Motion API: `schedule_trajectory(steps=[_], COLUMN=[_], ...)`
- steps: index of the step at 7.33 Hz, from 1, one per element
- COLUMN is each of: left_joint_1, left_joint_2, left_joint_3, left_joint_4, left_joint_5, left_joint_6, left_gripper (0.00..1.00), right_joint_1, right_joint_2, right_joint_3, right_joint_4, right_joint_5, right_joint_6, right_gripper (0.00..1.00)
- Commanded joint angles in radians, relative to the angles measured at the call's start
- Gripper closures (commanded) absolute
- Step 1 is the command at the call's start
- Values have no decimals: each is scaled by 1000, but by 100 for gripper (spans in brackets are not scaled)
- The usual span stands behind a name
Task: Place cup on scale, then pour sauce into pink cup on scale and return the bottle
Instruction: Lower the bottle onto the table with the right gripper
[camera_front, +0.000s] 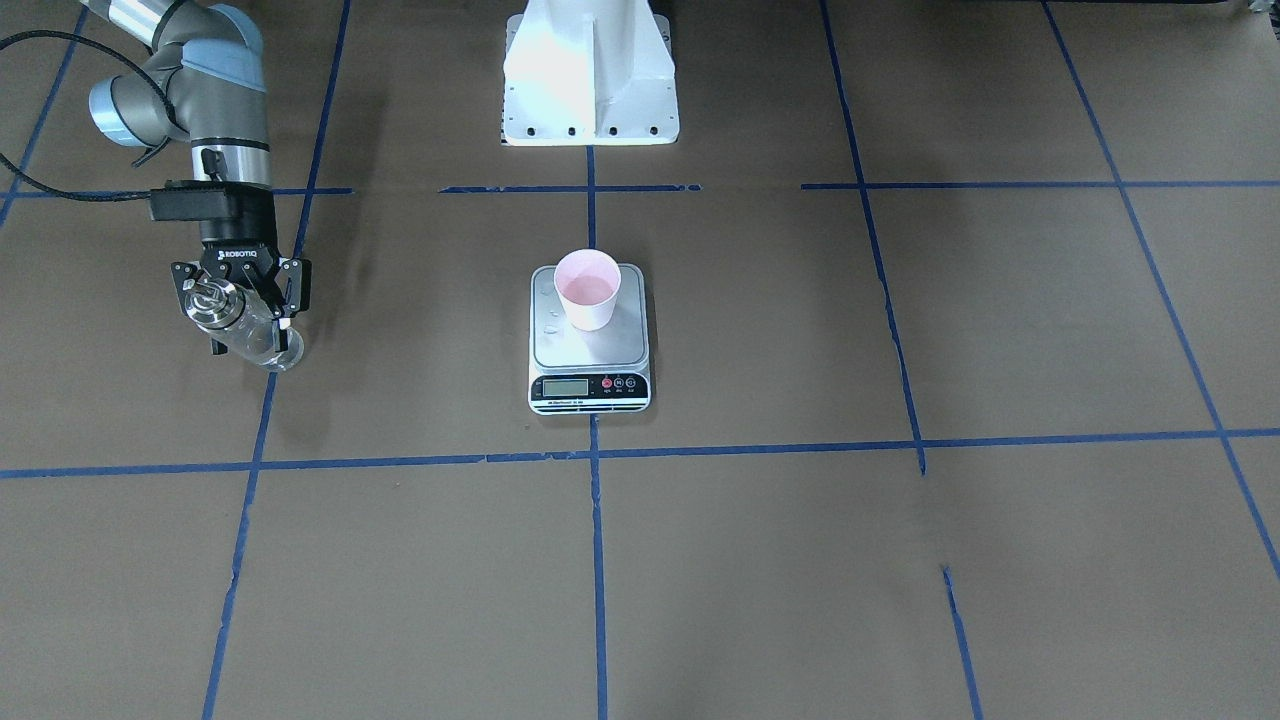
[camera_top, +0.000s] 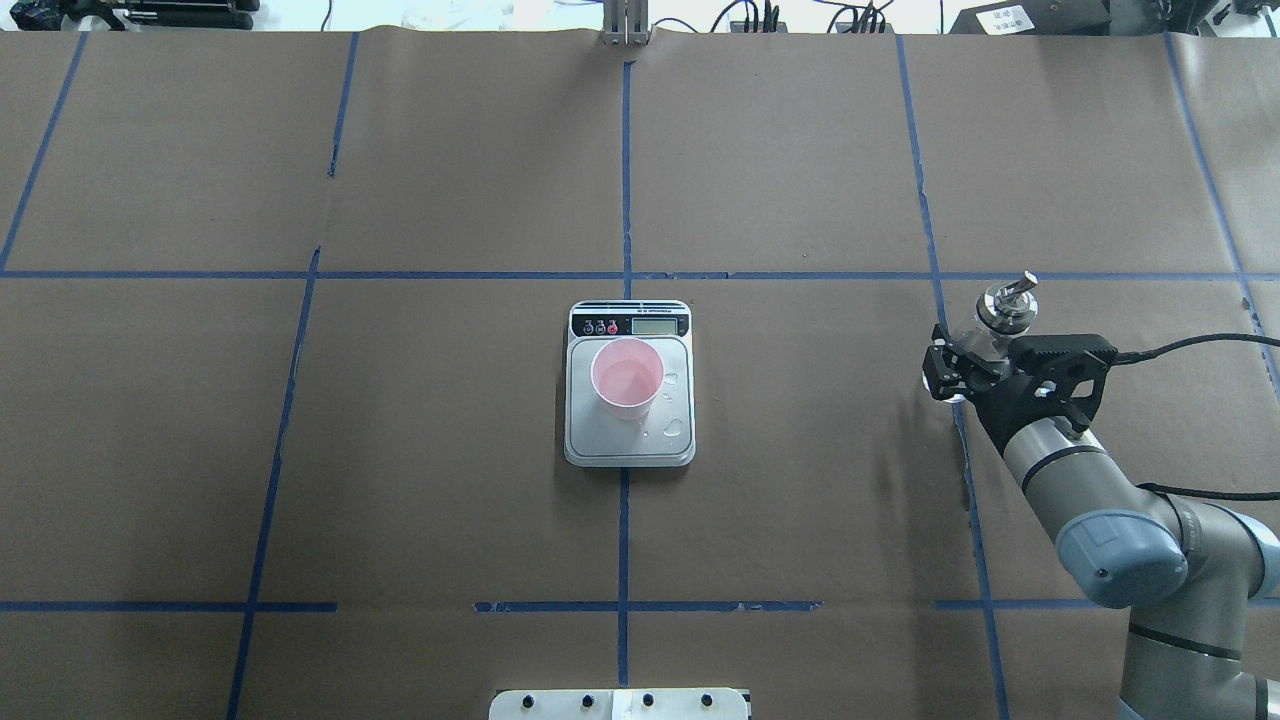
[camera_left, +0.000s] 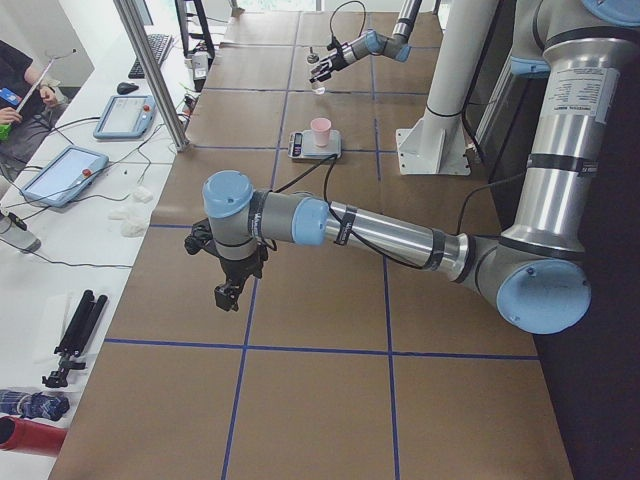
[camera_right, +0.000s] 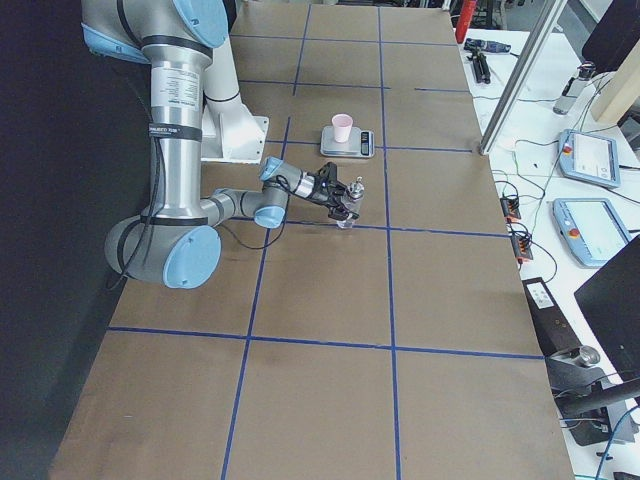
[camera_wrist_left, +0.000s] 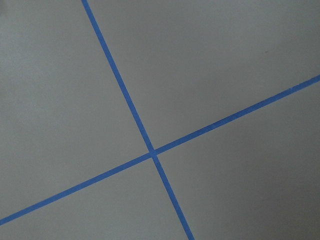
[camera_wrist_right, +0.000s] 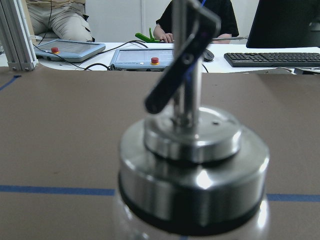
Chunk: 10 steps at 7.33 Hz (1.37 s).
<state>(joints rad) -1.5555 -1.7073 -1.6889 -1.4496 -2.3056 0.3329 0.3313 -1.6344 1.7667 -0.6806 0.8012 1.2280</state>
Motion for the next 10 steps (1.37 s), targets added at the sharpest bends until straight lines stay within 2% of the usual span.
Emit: schedule_trajectory(steps=[1, 2, 3, 4, 10], left_joint_1=[0, 0, 0, 0, 0], left_joint_2=[0, 0, 0, 0, -5], left_joint_3=[0, 0, 0, 0, -1], left_joint_4=[0, 0, 0, 0, 0], left_joint_5=[0, 0, 0, 0, 0], left_joint_6=[0, 0, 2, 0, 2], left_gripper=[0, 0, 0, 0, 0], right_joint_1=[0, 0, 0, 0, -24], right_joint_2=[4, 4, 2, 1, -19], right_joint_3=[-1, -3, -4, -3, 28], right_joint_4=[0, 0, 0, 0, 0], right_joint_5=[-2, -2, -5, -7, -7], right_joint_6=[-1, -1, -1, -1, 13], right_gripper=[77, 50, 10, 0, 0])
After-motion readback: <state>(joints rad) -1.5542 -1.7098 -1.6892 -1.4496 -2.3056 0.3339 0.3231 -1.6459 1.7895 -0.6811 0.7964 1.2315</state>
